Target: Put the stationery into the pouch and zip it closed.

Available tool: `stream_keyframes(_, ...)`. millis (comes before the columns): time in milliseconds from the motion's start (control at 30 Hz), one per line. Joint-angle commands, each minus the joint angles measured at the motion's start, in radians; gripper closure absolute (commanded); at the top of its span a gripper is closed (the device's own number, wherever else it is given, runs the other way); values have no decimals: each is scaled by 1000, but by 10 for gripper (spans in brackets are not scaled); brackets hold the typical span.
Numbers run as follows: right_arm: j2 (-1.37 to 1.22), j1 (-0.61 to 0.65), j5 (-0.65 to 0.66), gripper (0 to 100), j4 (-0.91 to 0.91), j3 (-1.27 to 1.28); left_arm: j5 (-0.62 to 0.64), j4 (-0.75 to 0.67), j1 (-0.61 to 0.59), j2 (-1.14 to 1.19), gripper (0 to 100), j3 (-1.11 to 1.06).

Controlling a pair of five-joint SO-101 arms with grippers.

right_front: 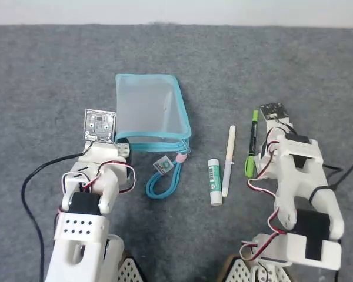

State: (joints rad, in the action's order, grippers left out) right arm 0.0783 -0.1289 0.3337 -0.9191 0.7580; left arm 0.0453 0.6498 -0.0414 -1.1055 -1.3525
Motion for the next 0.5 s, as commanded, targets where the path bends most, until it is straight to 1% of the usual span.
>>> stream_keyframes(0,58,-4,-11,963,10,-8,18,-34,-8,-5,989,16)
stream_keyframes(67,87,-4,-11,990,-1,-11,18,-38,-8,-6,989,7)
stream_keyframes(133,139,1,-11,991,-28,-14,20,-38,-5,-6,989,5)
stream_keyframes(267,292,33,-11,991,-150,-51,21,-40,0,-6,989,5)
stream_keyframes(367,417,110,-11,991,-263,-91,21,-68,0,0,989,1)
stream_keyframes(467,510,228,-11,991,-378,-149,21,-81,0,-5,989,-10)
